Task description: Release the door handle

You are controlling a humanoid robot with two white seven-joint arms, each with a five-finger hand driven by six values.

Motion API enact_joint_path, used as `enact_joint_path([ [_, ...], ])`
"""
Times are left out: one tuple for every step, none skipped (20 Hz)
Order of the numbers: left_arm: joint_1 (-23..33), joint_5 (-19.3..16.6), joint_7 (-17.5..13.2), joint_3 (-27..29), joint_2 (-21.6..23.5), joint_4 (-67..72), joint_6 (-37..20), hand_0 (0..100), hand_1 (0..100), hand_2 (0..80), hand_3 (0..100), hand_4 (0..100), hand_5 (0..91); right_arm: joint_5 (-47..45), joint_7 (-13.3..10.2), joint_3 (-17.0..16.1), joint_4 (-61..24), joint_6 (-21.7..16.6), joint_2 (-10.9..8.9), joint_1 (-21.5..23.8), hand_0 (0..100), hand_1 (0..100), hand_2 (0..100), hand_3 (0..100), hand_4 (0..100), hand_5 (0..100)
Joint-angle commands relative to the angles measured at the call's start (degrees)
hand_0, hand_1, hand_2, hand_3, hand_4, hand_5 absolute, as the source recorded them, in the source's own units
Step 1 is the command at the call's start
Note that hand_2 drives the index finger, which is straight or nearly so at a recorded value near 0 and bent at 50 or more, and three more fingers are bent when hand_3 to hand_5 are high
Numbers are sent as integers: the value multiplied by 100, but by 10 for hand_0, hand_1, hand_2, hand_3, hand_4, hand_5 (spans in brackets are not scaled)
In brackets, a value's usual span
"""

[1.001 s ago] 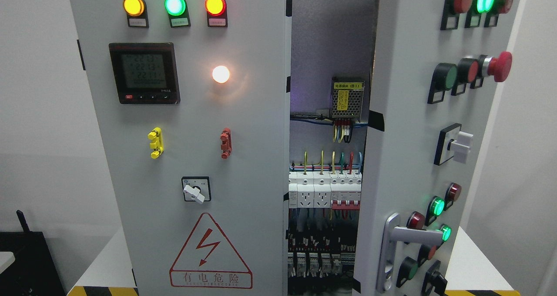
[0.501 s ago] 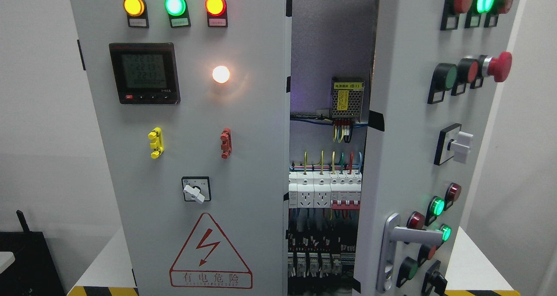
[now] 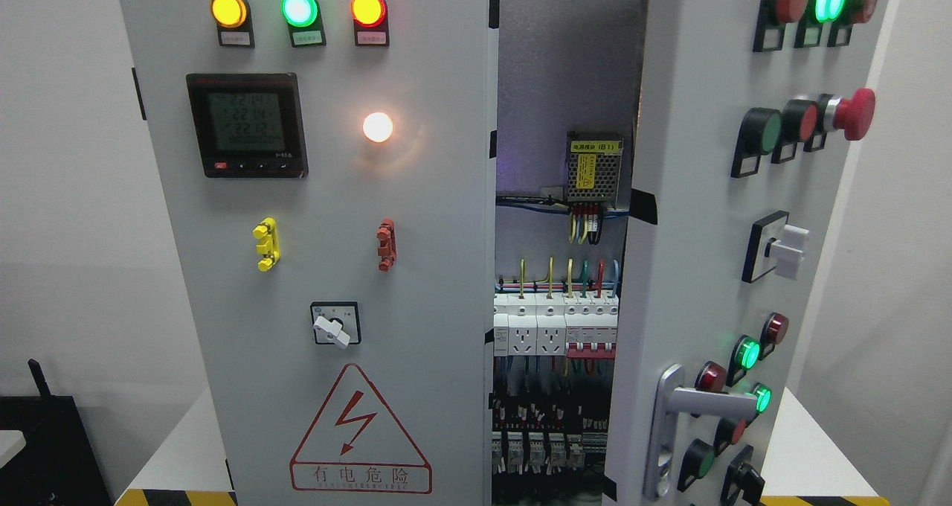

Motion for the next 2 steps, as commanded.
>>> enact_joint_path([
  [176, 0, 5, 0, 0, -176, -2, 120, 389, 0, 0, 0, 0, -184, 4, 33, 340, 9, 26, -87, 418, 22, 0, 0, 0, 0],
  [176, 0, 5, 0, 0, -176, -2, 120, 389, 0, 0, 0, 0, -184, -4, 41, 348, 9, 26, -87, 415, 17, 0, 0, 0, 0],
])
